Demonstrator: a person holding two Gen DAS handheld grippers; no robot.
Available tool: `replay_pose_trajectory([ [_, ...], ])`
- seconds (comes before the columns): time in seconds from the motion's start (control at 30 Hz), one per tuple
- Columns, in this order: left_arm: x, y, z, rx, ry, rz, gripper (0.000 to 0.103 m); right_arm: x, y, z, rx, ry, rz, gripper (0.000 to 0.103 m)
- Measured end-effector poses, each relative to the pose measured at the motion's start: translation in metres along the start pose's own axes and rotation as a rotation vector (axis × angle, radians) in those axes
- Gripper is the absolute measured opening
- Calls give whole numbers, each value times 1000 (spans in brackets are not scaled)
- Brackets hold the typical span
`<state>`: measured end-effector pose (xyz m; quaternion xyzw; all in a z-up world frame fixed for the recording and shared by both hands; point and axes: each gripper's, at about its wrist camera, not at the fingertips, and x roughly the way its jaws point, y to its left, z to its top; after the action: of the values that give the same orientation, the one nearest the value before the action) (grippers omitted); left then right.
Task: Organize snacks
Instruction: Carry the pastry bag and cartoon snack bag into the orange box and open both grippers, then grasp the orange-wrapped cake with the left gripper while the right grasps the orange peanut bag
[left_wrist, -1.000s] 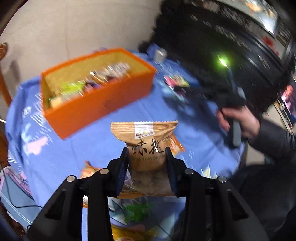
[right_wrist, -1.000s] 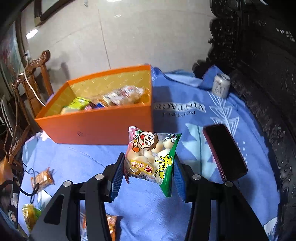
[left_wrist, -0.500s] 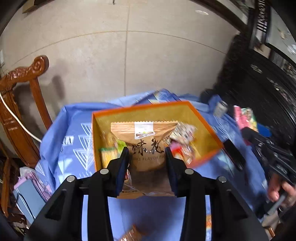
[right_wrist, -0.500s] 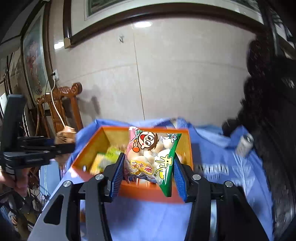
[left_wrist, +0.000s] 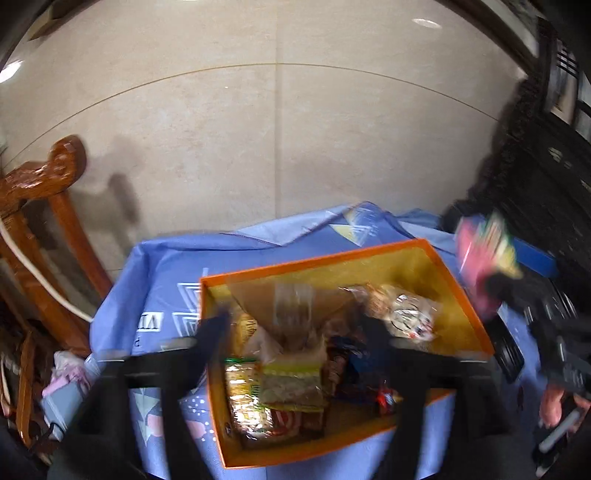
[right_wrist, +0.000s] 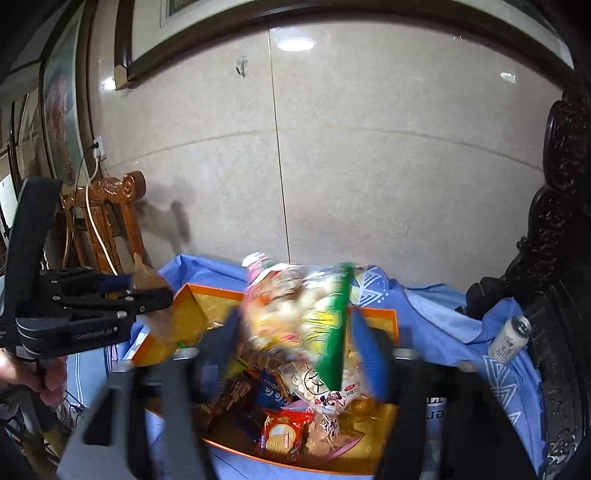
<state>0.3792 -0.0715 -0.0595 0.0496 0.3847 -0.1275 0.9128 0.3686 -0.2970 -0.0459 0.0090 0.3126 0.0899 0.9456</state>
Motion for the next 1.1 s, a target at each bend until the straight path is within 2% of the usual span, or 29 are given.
replay_pose_trajectory([
  [0.07,-7,2,-1,-22,-53,36,99,-2,1,-3,11,-4,13,91],
  [0.23,-5,-1,-1,-7,-20,24,99,-6,9,-13,2,11,22,91],
  [0.37,-15,-4,-7,-6,-24,17,99,-18,13,-21,0,9,31,91],
  [0.67,-37,-10,-36,-4,8,11,99,-67,19,-49,18,13,69,91],
  [0.77,-52,-10,-52,-7,6,-1,99,-91,23,-70,11,19,101,91],
  [0.87,-67,-5,-74,-6,0,-9,99,-102,27,-110,-33,87,117,91],
  [1.03,-78,9,-118,-20,55,-16,99,-89,32,-202,-144,305,144,91],
  [1.1,-81,15,-137,-18,74,-11,99,-79,31,-228,-153,371,154,91],
])
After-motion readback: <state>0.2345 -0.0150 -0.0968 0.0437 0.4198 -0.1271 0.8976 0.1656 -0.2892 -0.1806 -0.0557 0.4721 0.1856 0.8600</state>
